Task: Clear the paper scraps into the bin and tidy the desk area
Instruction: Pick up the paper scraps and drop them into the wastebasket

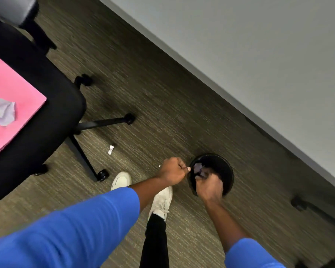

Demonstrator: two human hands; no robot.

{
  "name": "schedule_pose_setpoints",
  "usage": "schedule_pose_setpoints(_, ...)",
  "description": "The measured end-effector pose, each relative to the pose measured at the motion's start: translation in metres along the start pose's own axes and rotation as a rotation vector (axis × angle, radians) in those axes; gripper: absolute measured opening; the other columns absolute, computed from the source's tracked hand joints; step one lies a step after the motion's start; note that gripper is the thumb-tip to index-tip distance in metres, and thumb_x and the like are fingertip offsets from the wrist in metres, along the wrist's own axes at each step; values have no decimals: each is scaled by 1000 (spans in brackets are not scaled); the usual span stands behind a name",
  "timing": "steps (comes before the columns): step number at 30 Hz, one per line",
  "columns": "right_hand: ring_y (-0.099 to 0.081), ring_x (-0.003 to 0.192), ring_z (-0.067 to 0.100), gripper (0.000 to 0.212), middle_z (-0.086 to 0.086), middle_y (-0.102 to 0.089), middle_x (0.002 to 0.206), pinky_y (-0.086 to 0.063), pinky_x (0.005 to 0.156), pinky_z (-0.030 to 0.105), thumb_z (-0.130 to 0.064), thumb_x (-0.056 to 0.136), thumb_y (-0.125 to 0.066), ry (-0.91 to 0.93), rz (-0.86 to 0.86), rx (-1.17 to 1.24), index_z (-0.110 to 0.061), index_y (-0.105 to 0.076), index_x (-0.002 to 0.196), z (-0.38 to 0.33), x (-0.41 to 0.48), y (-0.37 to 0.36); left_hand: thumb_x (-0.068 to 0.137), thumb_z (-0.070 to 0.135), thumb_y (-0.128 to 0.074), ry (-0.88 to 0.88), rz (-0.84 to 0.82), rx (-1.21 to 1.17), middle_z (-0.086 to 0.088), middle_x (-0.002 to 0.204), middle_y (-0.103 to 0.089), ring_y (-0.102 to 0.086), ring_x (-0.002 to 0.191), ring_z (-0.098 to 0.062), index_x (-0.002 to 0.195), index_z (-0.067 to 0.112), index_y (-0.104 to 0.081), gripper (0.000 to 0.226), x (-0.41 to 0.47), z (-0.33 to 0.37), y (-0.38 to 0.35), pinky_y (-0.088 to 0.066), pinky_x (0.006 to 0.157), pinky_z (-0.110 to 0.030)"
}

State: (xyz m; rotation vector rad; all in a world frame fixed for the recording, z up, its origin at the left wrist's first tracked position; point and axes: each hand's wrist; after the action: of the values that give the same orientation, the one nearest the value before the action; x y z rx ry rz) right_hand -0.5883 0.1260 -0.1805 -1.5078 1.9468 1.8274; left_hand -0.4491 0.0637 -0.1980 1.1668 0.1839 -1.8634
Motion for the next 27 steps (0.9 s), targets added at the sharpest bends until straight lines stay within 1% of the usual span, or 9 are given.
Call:
schedule_pose_setpoints(2,-71,116,35,33,14,-78,119,-57,98,40,-23,92,-72,63,-19,6,-13,-74,124,-22,-6,-3,93,27,-80,-5,49,-25,5,70,-60,-56,69,-13,79,14,-65,24,-1,-8,25,-39,72,-20)
schedule_pose_setpoints(5,-69,117,31,36,11,-78,113,-56,101,44,-20,93,-71,170,-67,15,-15,-69,129,-68,-15,-11,95,27,-78,7,144,-33,1,71,-65,-56,64,-11,82,6,-69,27,-6,-23,75,-43,71,-25)
schedule_pose_setpoints(8,-67,112,24,37,8,-76,105,-55,96,39,-16,93,-69,307,-75,15,-21,-66,129,-116,-29,-19,95,28,-77,8,233,-81,-4,77,-73,-64,72,-20,88,4,-73,26,-15,-36,120,-53,76,-31)
schedule_pose_setpoints(11,-67,99,16,34,5,-68,118,-54,92,34,-15,92,-72,436,-46,39,-24,-67,125,-162,-45,-26,96,31,-76,-4,296,-109,4,74,-71,-64,70,-14,85,12,-71,22,-28,-43,158,-48,73,-26)
schedule_pose_setpoints(13,-64,93,11,34,4,-66,120,-51,91,29,-14,90,-73,525,-49,47,-22,-68,123,-192,-58,-32,96,31,-76,-10,343,-121,2,80,-73,-67,75,-15,88,12,-72,21,-38,-46,185,-49,75,-26)
schedule_pose_setpoints(16,-68,100,18,35,3,-66,120,-53,95,34,-13,90,-73,628,-78,59,-20,-69,124,-236,-81,-42,95,31,-75,-28,440,-139,-6,88,-80,-75,89,-25,86,14,-72,19,-58,-49,230,-58,84,-37)
schedule_pose_setpoints(21,-69,106,24,35,2,-66,118,-54,96,47,-13,88,-75,790,-112,106,-19,-69,122,-303,-123,-61,94,32,-73,-105,665,-146,2,80,-81,-77,78,-16,87,17,-76,17,-95,-66,309,-61,83,-44)
schedule_pose_setpoints(24,-70,97,18,39,-1,-63,116,-57,92,45,-19,86,-79,888,-158,125,-22,-67,123,-340,-145,-78,92,36,-68,-152,809,-198,6,79,-79,-76,74,-17,87,20,-75,18,-117,-84,359,-63,80,-45)
schedule_pose_setpoints(27,-69,97,12,52,-4,-59,122,-59,88,41,-33,82,-83,998,-207,83,-28,-61,130,-374,-164,-98,94,34,-70,-156,1021,-89,8,89,-76,-72,81,-13,92,22,-74,13,-131,-112,410,-62,81,-40)
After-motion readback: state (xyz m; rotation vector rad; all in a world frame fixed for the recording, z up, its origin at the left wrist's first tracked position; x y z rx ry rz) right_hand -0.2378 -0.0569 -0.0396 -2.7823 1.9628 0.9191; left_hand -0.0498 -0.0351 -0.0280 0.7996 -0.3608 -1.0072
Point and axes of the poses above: each hand's wrist, its own x-axis towards the middle knuckle, its own y-axis out of the back of the hand, z = x × y
